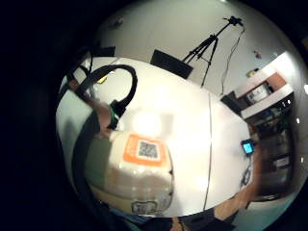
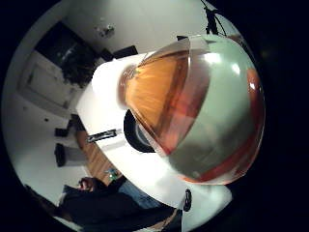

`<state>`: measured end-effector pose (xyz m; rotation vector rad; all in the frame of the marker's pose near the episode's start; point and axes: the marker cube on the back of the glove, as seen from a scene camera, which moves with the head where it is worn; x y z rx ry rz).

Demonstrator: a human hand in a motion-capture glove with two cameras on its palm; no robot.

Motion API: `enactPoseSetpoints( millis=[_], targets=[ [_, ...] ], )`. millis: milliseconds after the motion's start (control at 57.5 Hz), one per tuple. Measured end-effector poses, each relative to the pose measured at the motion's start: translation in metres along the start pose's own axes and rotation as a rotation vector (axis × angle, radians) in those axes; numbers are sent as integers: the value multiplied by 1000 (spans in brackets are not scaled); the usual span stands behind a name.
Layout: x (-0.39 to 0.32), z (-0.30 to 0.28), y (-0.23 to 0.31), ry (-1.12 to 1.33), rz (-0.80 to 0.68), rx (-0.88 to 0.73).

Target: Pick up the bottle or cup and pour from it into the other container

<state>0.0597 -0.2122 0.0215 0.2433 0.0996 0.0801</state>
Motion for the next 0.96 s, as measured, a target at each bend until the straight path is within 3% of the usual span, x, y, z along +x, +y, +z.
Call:
enactPoseSetpoints(
  millis=[574,957],
  targets=[
    [-70,45,-7,738,-259,-72],
    [-87,60,3,779,-288,-67]
  ],
)
